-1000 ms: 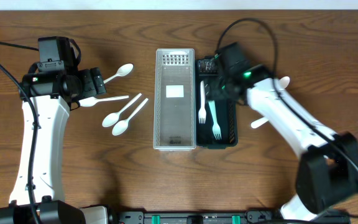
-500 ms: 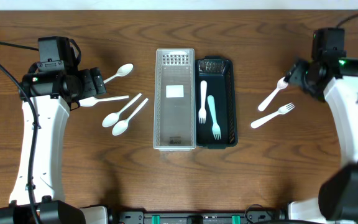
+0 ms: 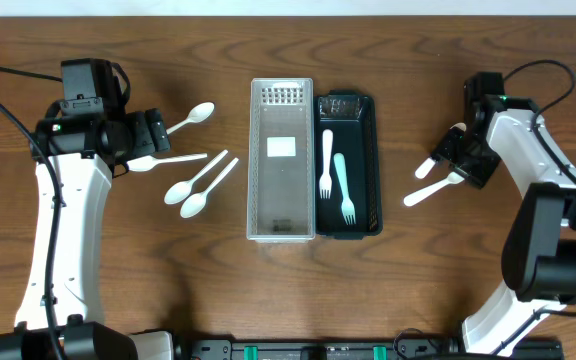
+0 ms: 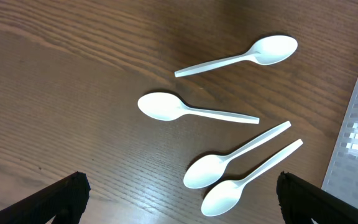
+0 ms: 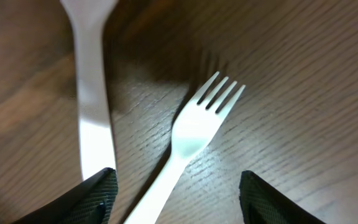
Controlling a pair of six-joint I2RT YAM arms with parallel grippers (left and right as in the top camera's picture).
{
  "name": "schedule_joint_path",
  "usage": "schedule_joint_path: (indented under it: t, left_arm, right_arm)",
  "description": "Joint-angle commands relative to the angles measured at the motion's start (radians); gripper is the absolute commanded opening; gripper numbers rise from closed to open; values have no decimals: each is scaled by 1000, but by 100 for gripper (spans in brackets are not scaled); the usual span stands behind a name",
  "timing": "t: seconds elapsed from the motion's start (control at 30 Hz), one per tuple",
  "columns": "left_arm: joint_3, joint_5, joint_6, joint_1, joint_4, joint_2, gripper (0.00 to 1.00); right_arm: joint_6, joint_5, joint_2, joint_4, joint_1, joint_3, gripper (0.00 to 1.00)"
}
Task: Pack container
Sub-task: 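Return the right gripper to the forks and grasp the third fork, then place the fork into the black basket beside the others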
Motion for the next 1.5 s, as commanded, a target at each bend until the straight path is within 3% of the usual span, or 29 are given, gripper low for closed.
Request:
schedule_joint_path:
  t: [0.0,0.47,0.73,0.83,1.07,1.2,1.47]
  left_arm:
    - [21,-11,16,4,-2,10,98]
    - [21,-11,16,4,-2,10,98]
    - [21,-11,16,4,-2,10,98]
    - [21,-11,16,4,-2,10,98]
    - [21,-11,16,4,-2,10,98]
    - [21,-11,16,4,-2,10,98]
    - [21,-11,16,4,-2,10,98]
  right_arm:
    - [23,-3,28,0,9,-8,65]
    - [23,-5,45,188,9,-187,58]
    - [6,-14,40,225,9,-224,24]
    - [-39,-11,14,226,9,-221,17]
    - [-75,37,-214,163,14,-217,14]
    - [-75,31,-404,141,46,-217,5]
    - [-117,-75,-637,200,266,-217,1]
